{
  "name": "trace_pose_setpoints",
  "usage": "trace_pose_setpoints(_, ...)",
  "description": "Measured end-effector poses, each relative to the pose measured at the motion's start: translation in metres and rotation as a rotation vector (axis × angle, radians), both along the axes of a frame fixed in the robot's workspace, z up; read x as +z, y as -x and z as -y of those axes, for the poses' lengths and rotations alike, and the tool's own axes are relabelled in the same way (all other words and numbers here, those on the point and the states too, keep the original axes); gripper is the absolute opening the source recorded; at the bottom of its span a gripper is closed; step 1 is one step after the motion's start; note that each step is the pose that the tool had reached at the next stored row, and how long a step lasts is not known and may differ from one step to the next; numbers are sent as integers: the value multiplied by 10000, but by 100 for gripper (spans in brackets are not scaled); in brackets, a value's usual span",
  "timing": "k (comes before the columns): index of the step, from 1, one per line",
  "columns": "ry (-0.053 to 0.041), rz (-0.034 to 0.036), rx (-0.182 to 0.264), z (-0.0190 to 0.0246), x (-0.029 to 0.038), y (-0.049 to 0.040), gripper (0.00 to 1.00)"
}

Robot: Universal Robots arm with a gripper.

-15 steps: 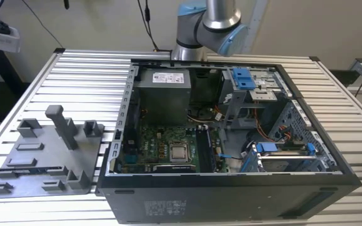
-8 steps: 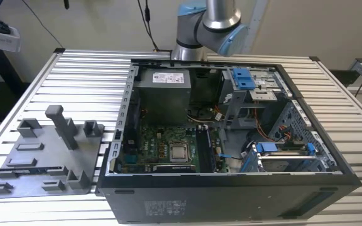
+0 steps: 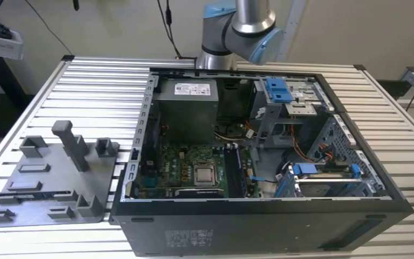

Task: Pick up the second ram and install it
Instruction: 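Pick up the second ram and move it above second insertion slot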

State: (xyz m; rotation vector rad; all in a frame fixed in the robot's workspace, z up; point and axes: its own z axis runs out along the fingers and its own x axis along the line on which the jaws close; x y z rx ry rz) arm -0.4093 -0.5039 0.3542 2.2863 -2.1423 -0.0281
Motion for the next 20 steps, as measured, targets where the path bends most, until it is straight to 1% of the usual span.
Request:
trace_pose_setpoints(2, 0, 0, 3, 0, 0, 0, 42)
trace_pose_setpoints(4, 0, 0, 6, 0, 0, 0, 42)
trace_pose_setpoints(5, 0, 0, 7, 0, 0, 0, 48)
trace_pose_setpoints(7, 0, 0, 8, 0, -3, 0, 48)
trace_pose_setpoints(13, -18, 2, 6, -1, -60, 1, 48)
trace_pose_setpoints(18, -134, 27, 7, 0, -126, 1, 48)
trace_pose_setpoints(20, -219, 40, 9, 0, -150, 0, 48)
